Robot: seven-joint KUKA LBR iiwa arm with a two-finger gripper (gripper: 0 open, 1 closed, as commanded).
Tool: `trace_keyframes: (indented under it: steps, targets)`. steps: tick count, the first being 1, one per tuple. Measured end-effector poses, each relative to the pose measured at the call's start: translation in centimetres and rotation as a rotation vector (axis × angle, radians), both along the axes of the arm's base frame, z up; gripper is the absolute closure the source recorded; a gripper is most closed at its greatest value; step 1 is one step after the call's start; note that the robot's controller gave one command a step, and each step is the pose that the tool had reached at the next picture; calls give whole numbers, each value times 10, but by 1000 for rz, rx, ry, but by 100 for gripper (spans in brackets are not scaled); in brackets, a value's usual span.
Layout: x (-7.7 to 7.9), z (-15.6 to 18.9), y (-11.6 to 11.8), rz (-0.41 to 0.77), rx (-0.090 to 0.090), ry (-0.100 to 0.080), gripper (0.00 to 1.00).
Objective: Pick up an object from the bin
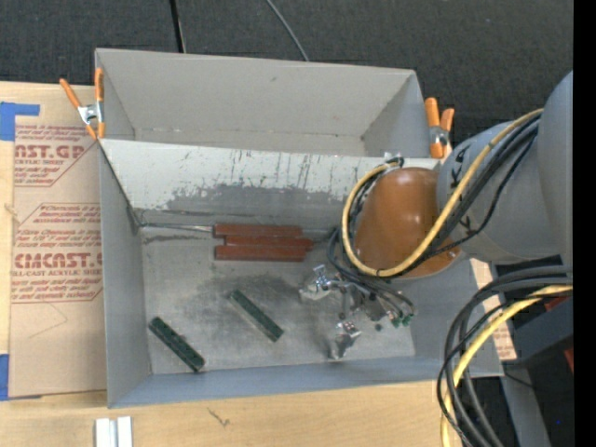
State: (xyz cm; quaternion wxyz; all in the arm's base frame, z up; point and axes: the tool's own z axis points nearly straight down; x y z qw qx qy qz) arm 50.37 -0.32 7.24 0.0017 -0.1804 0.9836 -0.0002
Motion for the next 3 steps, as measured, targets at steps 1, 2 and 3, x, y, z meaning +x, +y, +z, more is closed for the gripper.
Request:
trace_keyframes:
  steps: [1, 2, 3]
  targets:
    - [0, 0, 0, -1, 0, 0, 0]
    - [6, 16, 32, 7, 0, 4, 0]
    - [-4, 6, 94, -22, 2, 6, 100]
